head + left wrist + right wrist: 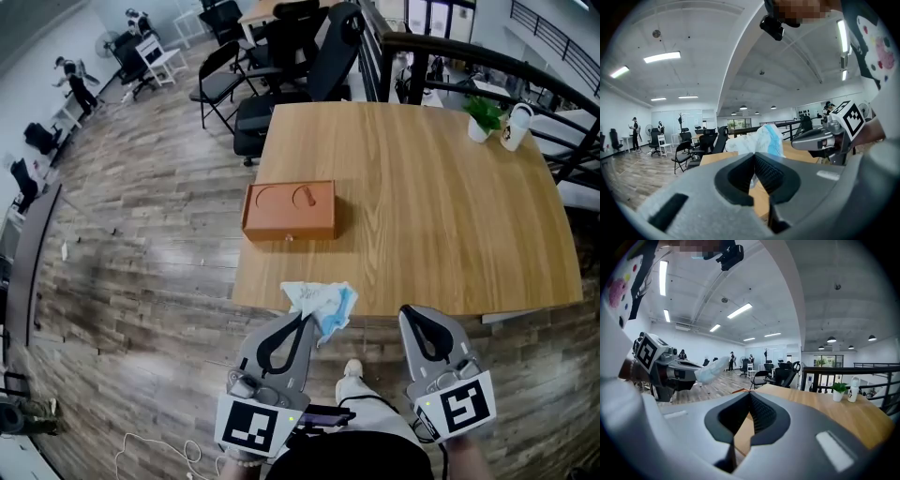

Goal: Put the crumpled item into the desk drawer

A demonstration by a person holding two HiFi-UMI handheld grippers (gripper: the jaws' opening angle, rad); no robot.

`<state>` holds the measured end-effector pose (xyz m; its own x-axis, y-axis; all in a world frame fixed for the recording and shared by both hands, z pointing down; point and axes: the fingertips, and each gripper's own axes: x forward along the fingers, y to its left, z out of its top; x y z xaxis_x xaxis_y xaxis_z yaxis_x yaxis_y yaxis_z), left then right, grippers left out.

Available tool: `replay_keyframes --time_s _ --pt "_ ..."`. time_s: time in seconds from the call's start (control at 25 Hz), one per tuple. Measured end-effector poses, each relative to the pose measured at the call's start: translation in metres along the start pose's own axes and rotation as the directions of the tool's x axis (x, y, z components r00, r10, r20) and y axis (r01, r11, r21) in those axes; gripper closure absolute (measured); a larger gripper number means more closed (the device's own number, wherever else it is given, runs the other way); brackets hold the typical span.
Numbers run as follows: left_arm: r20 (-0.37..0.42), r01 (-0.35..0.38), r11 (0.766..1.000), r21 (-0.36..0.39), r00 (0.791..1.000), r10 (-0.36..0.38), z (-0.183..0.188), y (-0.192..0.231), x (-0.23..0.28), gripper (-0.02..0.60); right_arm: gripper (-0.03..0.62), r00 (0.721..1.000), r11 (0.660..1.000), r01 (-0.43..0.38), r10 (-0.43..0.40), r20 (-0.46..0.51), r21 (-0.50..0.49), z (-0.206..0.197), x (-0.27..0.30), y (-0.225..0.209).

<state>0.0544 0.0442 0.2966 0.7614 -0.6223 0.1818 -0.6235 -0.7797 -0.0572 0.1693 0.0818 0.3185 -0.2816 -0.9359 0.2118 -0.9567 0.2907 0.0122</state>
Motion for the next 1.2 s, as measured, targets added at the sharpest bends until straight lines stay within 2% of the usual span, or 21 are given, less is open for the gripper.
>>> replay_keyframes --time_s 0.16,0.56,0.88,1.2 --pt "-0.011 -0.025 1.000 0.007 1.000 0.025 0.007 0.008 0.016 0.577 0.588 0.999 0.999 -0.032 0.032 0.005 -0.005 0.009 0.014 -0.012" --pt "-0.009 -0.042 0.995 0.095 0.999 0.043 0.019 0.016 0.030 0.577 0.588 0.998 0.998 -0.059 0.059 0.021 -0.016 0.020 0.028 -0.020" --pt "0.015 -0.042 0.995 0.091 0.999 0.041 0.020 0.022 0.031 0.577 0.588 0.999 0.999 -0.037 0.038 0.038 -0.036 0.025 0.033 -0.022" --pt "-0.011 -0.062 0.992 0.113 0.998 0.064 0.019 0.054 0.028 0.577 0.588 0.997 0.996 -0.078 0.079 0.022 -0.050 0.036 0.065 -0.009"
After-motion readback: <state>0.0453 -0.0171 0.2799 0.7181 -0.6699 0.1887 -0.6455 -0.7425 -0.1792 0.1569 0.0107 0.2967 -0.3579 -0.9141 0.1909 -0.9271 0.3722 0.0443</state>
